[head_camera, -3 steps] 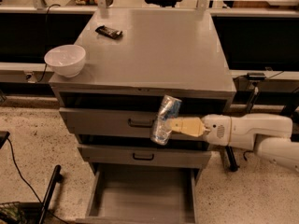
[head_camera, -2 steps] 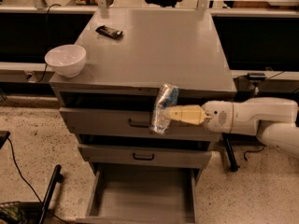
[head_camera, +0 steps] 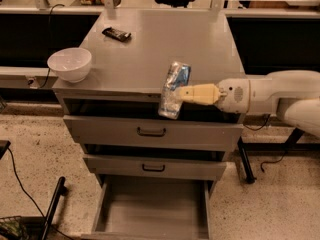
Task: Pick redbull can from bottom drawer and place on counter
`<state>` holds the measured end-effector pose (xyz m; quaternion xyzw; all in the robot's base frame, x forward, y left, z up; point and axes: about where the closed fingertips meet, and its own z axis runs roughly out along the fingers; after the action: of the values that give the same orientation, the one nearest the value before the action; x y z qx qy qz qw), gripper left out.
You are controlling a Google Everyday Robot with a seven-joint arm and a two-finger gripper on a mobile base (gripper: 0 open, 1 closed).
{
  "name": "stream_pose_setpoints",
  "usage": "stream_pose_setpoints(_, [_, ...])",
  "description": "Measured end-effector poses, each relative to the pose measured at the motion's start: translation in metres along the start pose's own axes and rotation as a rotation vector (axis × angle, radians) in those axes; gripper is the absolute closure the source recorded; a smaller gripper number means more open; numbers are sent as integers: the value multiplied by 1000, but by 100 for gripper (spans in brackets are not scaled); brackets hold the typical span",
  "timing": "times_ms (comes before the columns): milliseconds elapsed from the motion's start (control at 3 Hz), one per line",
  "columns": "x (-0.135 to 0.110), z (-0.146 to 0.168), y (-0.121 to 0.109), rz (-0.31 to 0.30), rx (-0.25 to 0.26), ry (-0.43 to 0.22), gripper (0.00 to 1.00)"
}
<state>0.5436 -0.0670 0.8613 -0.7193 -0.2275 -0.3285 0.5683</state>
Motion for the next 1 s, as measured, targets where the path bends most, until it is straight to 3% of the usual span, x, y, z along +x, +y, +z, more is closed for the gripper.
stream_pose_setpoints(333, [50,-8,21,124,-36,18,100])
stream_pose_setpoints(1000, [100,-25,60,372,-109,26,100])
